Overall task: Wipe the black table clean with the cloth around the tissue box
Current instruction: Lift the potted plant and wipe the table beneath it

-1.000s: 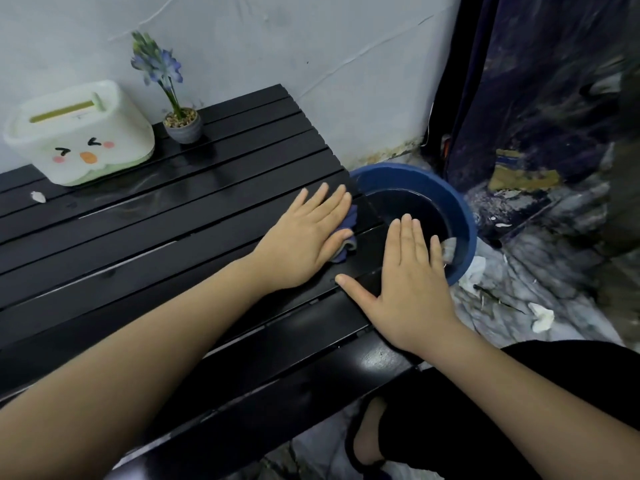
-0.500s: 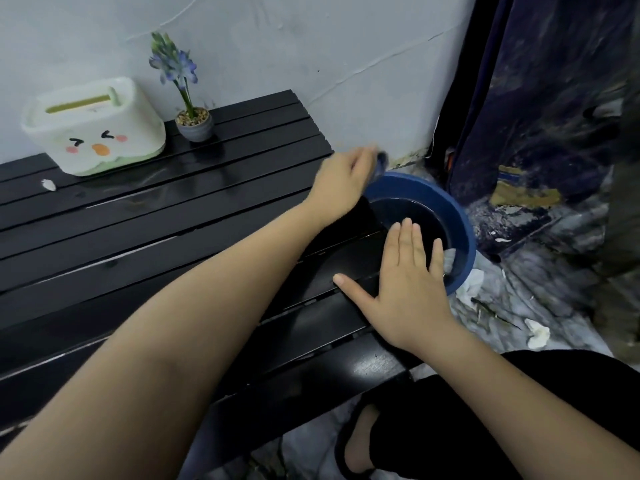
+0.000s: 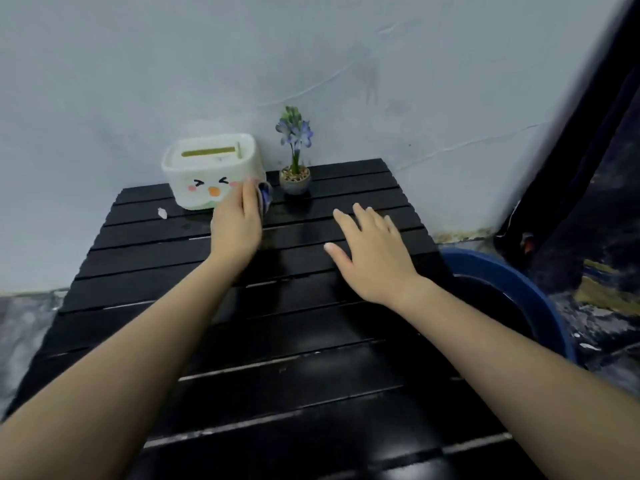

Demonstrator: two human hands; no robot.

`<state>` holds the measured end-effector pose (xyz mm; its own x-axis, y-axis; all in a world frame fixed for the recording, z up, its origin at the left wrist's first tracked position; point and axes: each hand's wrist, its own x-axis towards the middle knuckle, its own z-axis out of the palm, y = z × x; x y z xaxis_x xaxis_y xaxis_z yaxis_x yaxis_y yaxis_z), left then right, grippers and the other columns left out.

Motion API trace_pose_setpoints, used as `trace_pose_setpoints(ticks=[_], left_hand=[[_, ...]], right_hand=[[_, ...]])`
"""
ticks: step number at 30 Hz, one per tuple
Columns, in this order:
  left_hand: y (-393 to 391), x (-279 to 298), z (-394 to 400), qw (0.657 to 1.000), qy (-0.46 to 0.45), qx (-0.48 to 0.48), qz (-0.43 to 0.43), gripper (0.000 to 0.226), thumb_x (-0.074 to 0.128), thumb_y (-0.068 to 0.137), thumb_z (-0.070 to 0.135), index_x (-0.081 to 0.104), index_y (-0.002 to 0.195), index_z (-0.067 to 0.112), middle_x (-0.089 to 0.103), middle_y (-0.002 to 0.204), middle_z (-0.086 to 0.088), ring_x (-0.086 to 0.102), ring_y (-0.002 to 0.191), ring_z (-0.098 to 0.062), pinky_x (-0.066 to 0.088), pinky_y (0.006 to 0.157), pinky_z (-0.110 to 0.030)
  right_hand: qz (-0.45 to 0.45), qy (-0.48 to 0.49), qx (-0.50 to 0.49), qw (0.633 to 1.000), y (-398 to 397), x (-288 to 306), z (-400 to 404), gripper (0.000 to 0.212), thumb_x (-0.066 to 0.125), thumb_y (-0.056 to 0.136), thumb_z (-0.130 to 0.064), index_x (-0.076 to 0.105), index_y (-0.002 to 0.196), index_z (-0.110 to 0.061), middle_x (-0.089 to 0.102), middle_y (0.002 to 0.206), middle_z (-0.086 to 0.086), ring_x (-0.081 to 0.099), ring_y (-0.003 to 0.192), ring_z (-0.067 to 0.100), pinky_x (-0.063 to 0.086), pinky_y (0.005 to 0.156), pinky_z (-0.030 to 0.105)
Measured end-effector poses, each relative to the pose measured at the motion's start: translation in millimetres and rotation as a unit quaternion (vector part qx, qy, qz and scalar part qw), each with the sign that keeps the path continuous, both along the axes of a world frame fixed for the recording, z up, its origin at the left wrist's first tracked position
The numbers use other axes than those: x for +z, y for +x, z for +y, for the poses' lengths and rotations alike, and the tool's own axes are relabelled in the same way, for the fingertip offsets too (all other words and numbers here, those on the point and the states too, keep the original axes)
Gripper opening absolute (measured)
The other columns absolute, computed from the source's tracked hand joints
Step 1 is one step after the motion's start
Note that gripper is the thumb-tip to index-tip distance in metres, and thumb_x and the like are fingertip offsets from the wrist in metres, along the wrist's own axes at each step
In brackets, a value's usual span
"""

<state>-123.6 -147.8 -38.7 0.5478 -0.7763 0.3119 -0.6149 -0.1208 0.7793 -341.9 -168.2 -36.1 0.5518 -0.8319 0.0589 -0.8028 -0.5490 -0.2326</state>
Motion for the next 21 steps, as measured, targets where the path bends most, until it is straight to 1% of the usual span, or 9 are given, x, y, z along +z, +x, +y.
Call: trace_pose_setpoints(ticks=[1, 3, 4, 6, 8, 11, 15, 19, 21], left_hand=[[7.6, -3.4, 3.1, 1.000, 0.008, -0.004, -0.020, 0.040, 0.028, 0.103, 0.042, 0.055, 0.090, 0.015, 0.063, 0.088, -0.006, 0.055, 0.083, -0.020, 0.041, 0.074, -0.037], [19.2, -14.8, 9.9, 0.989, 0.061, 0.003, -0.135, 0.043, 0.031, 0.101, 0.045, 0.052, 0.123, 0.015, 0.064, 0.116, -0.011, 0.057, 0.105, -0.030, 0.044, 0.092, -0.046], [21.8, -21.8, 14.7, 0.972, 0.107, 0.023, -0.207, 0.054, 0.033, 0.100, 0.049, 0.039, 0.141, 0.015, 0.053, 0.136, -0.015, 0.050, 0.121, -0.035, 0.038, 0.103, -0.049], [23.4, -32.5, 26.1, 0.946, 0.171, 0.035, -0.274, 0.078, 0.035, 0.095, 0.062, 0.012, 0.156, 0.020, 0.022, 0.160, -0.015, 0.027, 0.141, -0.039, 0.024, 0.114, -0.053], [21.8, -42.9, 34.7, 0.942, 0.219, 0.008, -0.256, 0.083, 0.029, 0.091, 0.069, 0.003, 0.157, 0.025, 0.007, 0.164, -0.014, 0.012, 0.149, -0.038, 0.016, 0.119, -0.053], [16.0, -55.9, 34.5, 0.933, 0.257, 0.002, -0.253, 0.075, 0.022, 0.098, 0.059, 0.010, 0.157, 0.015, 0.006, 0.164, -0.015, 0.005, 0.152, -0.033, 0.009, 0.123, -0.048], [-0.2, -55.0, 6.9, 0.932, 0.256, 0.004, -0.258, 0.065, 0.030, 0.103, 0.038, 0.017, 0.153, -0.001, 0.012, 0.162, -0.021, 0.009, 0.151, -0.034, 0.007, 0.123, -0.046], [-24.2, -53.2, -17.7, 0.947, 0.205, -0.064, -0.239, 0.057, 0.037, 0.103, 0.027, 0.025, 0.152, 0.000, 0.022, 0.160, -0.018, 0.018, 0.149, -0.032, 0.009, 0.124, -0.040], [-36.1, -51.7, -27.3, 0.953, 0.160, -0.125, -0.225, 0.053, 0.043, 0.101, 0.021, 0.033, 0.150, 0.006, 0.032, 0.157, -0.013, 0.030, 0.143, -0.031, 0.018, 0.121, -0.038]], right_hand=[[-0.012, 0.003, 0.003, 1.000, 15.6, 2.2, -14.8, 0.059, 0.034, 0.105, -0.048, 0.024, 0.158, -0.023, 0.020, 0.165, 0.018, 0.017, 0.152, 0.036, 0.016, 0.122, 0.049], [-0.032, 0.019, 0.007, 0.999, 45.5, 6.3, -44.0, 0.055, 0.037, 0.105, -0.044, 0.026, 0.157, -0.028, 0.020, 0.164, 0.018, 0.019, 0.150, 0.038, 0.024, 0.119, 0.050], [-0.036, 0.031, 0.012, 0.999, 59.3, 8.2, -57.8, 0.054, 0.038, 0.105, -0.043, 0.026, 0.157, -0.032, 0.018, 0.165, 0.018, 0.018, 0.150, 0.039, 0.027, 0.118, 0.051], [-0.036, 0.053, 0.029, 0.998, 84.5, 10.1, -83.2, 0.054, 0.041, 0.105, -0.043, 0.024, 0.156, -0.039, 0.011, 0.166, 0.018, 0.014, 0.151, 0.041, 0.030, 0.117, 0.053], [-0.039, 0.071, 0.043, 0.996, 105.4, 8.5, -103.7, 0.056, 0.045, 0.104, -0.043, 0.023, 0.156, -0.043, 0.004, 0.166, 0.017, 0.012, 0.150, 0.040, 0.030, 0.116, 0.054], [-0.074, 0.102, 0.039, 0.991, 126.0, -1.7, -124.4, 0.057, 0.053, 0.102, -0.037, 0.030, 0.155, -0.039, 0.006, 0.165, 0.018, 0.015, 0.149, 0.040, 0.030, 0.117, 0.052], [-0.112, 0.087, 0.057, 0.988, 129.5, -12.8, -141.0, 0.047, 0.060, 0.099, -0.025, 0.049, 0.145, -0.020, 0.042, 0.140, 0.016, 0.042, 0.132, 0.036, 0.039, 0.110, 0.044], [-0.125, 0.036, 0.063, 0.989, 110.6, -5.7, -158.4, 0.044, 0.066, 0.095, -0.020, 0.056, 0.137, -0.012, 0.047, 0.136, 0.018, 0.048, 0.126, 0.035, 0.039, 0.109, 0.042], [-0.134, 0.009, 0.062, 0.989, 95.6, 2.7, -168.1, 0.043, 0.066, 0.095, -0.019, 0.057, 0.136, -0.010, 0.048, 0.135, 0.019, 0.049, 0.125, 0.034, 0.039, 0.109, 0.038]])
